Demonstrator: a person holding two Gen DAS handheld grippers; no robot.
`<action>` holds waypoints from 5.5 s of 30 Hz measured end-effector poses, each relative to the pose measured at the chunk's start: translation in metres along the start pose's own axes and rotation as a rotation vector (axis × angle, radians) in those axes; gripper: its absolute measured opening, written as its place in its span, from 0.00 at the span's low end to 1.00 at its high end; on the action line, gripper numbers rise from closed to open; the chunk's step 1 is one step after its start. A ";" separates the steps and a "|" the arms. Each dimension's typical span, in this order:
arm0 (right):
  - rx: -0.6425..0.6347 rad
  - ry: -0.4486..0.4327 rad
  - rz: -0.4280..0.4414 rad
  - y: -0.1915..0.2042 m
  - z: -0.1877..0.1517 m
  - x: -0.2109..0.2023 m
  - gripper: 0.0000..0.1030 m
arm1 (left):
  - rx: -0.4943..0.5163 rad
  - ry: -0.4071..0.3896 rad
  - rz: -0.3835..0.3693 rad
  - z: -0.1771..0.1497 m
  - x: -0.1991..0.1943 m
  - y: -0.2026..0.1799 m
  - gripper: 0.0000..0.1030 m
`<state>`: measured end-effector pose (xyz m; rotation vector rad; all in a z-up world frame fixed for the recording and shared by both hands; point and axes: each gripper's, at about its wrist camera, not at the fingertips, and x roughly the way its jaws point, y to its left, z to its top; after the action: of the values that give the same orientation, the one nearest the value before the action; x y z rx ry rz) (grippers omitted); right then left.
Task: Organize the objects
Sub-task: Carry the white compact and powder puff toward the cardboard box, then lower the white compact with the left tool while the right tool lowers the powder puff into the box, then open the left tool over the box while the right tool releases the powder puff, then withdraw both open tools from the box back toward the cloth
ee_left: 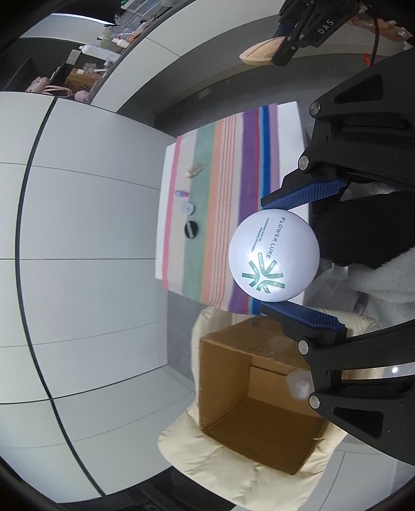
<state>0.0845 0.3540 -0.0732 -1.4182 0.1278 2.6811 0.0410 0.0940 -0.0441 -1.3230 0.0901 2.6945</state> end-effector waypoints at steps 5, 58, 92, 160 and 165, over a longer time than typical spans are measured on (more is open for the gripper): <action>-0.012 0.010 0.004 0.002 -0.012 -0.008 0.32 | 0.002 0.005 -0.006 -0.007 -0.002 0.003 0.57; -0.625 0.072 0.346 0.323 -0.019 0.033 0.32 | -0.537 0.069 0.256 -0.091 -0.006 0.269 0.57; -0.674 0.025 0.372 0.454 0.039 0.126 0.97 | -0.540 0.070 0.359 -0.027 0.071 0.335 0.96; -0.362 0.039 0.368 0.248 -0.029 0.034 0.97 | -0.424 0.186 0.326 -0.134 -0.004 0.200 0.96; -0.305 0.044 0.340 0.220 -0.026 0.038 0.97 | -0.371 0.188 0.294 -0.122 0.005 0.177 0.96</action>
<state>0.0554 0.1350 -0.1140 -1.6758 -0.0450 3.0503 0.1065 -0.0940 -0.1239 -1.7961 -0.2263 2.9207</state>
